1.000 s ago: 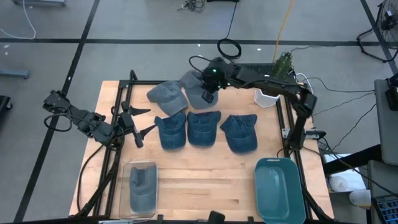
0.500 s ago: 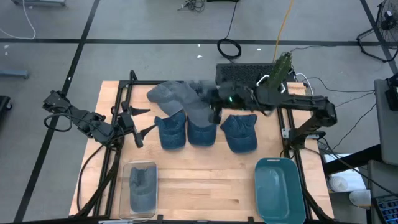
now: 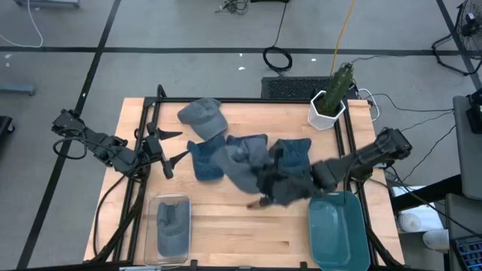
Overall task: Pick & Place hat
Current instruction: Put the right gray cap into the transparent bin
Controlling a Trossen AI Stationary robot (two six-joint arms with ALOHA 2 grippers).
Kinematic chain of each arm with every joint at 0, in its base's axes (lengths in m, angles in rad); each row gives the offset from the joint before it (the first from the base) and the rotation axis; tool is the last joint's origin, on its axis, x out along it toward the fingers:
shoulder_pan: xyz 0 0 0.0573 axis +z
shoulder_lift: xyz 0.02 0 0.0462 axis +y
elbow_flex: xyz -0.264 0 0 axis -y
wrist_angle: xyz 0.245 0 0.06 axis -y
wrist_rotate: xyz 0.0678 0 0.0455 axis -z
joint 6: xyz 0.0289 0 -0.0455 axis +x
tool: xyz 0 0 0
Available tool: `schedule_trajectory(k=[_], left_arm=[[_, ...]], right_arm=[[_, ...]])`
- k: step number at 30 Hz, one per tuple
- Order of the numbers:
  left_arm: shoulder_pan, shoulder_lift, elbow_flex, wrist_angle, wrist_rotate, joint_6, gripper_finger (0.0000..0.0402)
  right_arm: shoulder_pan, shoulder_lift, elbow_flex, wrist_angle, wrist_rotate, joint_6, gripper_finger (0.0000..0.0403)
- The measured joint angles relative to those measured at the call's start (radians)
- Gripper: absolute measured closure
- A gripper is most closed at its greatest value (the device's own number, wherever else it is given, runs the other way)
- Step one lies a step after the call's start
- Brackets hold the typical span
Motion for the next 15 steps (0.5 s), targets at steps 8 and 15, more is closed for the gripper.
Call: schedule_trajectory(k=[8, 15], left_arm=[[0.000, 0.000, 0.000, 0.159, -0.002, 0.026, 0.0093], [0.000, 0.000, 0.000, 0.192, -0.002, -0.003, 0.0079]], right_arm=[[0.115, 0.001, -0.217, 0.370, 0.105, -0.091, 0.0403], [0.124, 0.000, -0.346, 0.671, 0.107, -0.327, 0.0403]])
